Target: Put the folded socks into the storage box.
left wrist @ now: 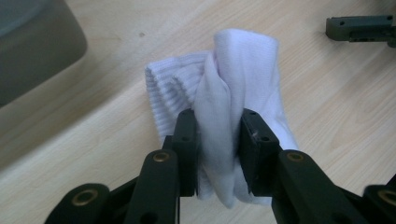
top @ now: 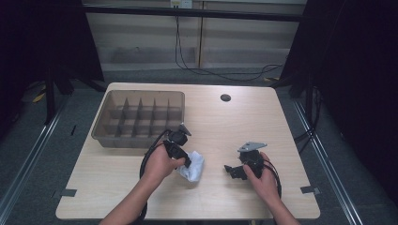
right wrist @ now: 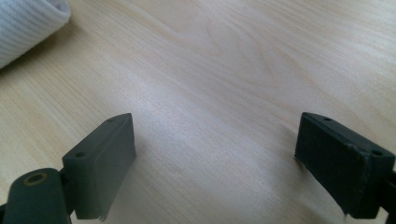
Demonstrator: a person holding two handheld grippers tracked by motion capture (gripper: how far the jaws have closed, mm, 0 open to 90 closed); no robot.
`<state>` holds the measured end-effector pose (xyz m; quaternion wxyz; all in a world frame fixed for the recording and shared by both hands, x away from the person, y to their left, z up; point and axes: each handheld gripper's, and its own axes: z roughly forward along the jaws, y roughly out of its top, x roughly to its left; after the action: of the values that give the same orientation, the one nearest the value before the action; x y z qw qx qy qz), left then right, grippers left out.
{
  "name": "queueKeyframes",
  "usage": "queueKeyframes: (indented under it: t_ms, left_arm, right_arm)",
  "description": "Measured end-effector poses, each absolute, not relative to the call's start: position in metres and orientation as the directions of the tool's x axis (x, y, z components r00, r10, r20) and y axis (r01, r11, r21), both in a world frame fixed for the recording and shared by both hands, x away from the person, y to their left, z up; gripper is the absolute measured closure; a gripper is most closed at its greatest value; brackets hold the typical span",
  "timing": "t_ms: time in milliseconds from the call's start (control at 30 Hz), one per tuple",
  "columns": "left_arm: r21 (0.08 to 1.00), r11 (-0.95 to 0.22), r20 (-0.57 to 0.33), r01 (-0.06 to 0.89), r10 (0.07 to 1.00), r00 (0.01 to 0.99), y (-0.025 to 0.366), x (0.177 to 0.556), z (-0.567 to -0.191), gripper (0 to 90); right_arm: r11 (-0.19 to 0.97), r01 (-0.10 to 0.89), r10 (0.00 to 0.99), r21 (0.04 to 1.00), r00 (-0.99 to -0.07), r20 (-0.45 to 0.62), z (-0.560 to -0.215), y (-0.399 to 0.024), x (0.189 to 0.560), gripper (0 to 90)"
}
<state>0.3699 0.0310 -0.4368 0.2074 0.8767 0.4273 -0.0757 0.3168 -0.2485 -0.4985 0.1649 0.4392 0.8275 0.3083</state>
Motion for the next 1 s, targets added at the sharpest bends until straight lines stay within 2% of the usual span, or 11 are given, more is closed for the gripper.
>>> queueKeyframes:
  t_ms: [1000]
  left_arm:
    - [0.273,-0.531,-0.291,0.802,0.749,0.595,0.062,0.384,-0.41,70.2]
  right_arm:
    - [0.389,0.593,0.838,0.705,-0.546,-0.003,-0.504,-0.251,0.311,11.6]
